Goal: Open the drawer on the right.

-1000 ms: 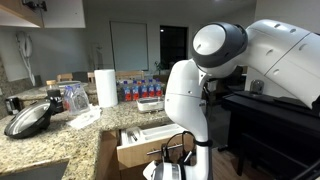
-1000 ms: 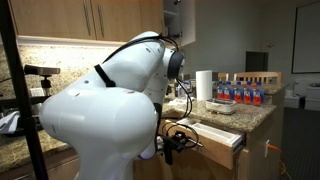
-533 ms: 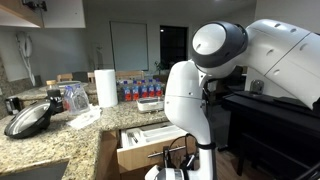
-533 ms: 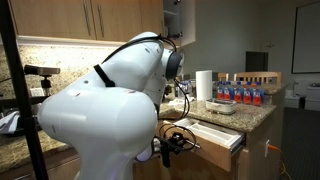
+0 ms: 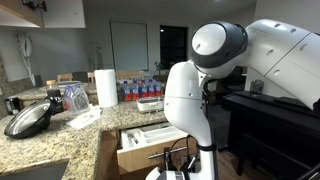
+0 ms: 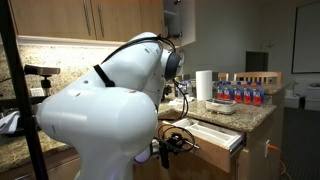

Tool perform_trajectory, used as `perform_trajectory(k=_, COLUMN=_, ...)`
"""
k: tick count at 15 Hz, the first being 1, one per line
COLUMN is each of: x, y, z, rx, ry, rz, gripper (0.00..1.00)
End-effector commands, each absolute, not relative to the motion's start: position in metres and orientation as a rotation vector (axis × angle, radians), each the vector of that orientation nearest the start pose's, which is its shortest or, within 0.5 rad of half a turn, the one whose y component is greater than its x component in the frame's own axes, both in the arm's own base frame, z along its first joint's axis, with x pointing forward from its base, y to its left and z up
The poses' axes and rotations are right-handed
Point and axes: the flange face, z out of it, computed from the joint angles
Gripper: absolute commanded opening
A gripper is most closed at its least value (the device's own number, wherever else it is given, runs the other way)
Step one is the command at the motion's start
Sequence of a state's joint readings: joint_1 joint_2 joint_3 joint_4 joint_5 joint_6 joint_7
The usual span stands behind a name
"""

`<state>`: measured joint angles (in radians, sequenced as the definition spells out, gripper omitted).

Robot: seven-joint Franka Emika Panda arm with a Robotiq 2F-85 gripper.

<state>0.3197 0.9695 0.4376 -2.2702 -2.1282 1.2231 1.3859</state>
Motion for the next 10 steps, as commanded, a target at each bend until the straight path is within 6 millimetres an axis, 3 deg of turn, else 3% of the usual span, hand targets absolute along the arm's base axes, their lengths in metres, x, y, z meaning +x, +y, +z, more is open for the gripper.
perform_trajectory(k=1, x=0.308, y=0.237, z=-0.043, rx=1.462, ry=0.989, rz=0.784, gripper=0.08)
perform_trajectory(k=10, x=0.295, y=0.237, z=-0.048, rx=1.45, ry=0.982, rz=0.804, gripper=0.08)
